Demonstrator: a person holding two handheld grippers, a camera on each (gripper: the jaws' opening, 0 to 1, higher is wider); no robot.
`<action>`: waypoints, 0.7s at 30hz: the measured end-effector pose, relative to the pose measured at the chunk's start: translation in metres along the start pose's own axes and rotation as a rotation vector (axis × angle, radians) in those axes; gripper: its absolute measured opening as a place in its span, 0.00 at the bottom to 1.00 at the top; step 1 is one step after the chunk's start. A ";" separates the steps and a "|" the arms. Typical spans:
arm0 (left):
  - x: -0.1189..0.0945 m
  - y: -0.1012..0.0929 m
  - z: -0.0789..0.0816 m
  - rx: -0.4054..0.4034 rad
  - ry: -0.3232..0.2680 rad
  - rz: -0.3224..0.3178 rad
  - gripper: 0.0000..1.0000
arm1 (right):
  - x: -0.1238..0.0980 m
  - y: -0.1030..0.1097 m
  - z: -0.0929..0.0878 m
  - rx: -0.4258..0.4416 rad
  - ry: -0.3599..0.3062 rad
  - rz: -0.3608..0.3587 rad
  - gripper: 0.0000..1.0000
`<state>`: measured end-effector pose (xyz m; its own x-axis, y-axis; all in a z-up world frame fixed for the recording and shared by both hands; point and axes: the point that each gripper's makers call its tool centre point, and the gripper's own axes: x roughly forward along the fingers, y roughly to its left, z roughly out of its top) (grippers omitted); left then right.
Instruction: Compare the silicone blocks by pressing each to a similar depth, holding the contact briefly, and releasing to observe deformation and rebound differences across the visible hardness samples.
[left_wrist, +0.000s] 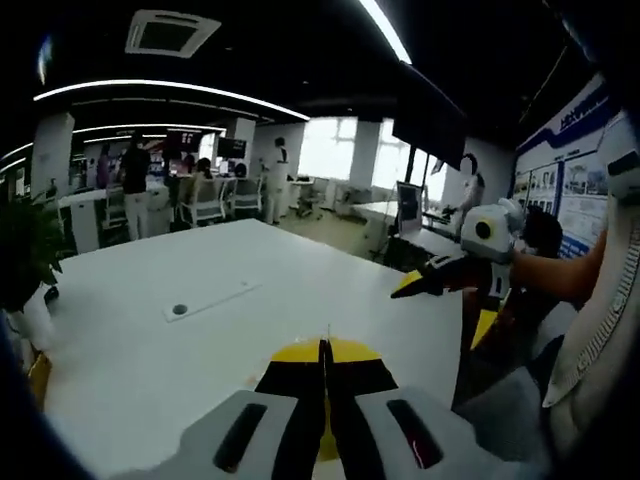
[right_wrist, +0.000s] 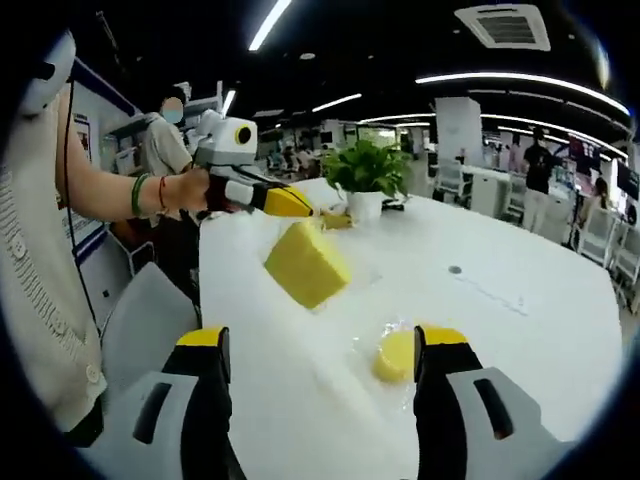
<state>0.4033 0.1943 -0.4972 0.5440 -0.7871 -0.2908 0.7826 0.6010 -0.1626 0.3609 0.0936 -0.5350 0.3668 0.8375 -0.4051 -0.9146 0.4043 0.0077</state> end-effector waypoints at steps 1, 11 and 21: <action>0.000 -0.003 0.003 0.004 0.001 -0.006 0.00 | 0.003 -0.001 0.002 -0.024 0.023 0.017 0.69; 0.001 -0.026 0.022 0.073 0.013 -0.063 0.00 | 0.033 0.001 0.029 -0.156 0.072 0.121 0.74; 0.004 -0.046 0.039 0.130 0.013 -0.125 0.00 | 0.065 0.009 0.047 -0.212 0.058 0.230 0.61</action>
<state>0.3817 0.1578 -0.4541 0.4370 -0.8520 -0.2883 0.8767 0.4752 -0.0755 0.3842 0.1686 -0.5185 0.1412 0.8734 -0.4661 -0.9898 0.1158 -0.0830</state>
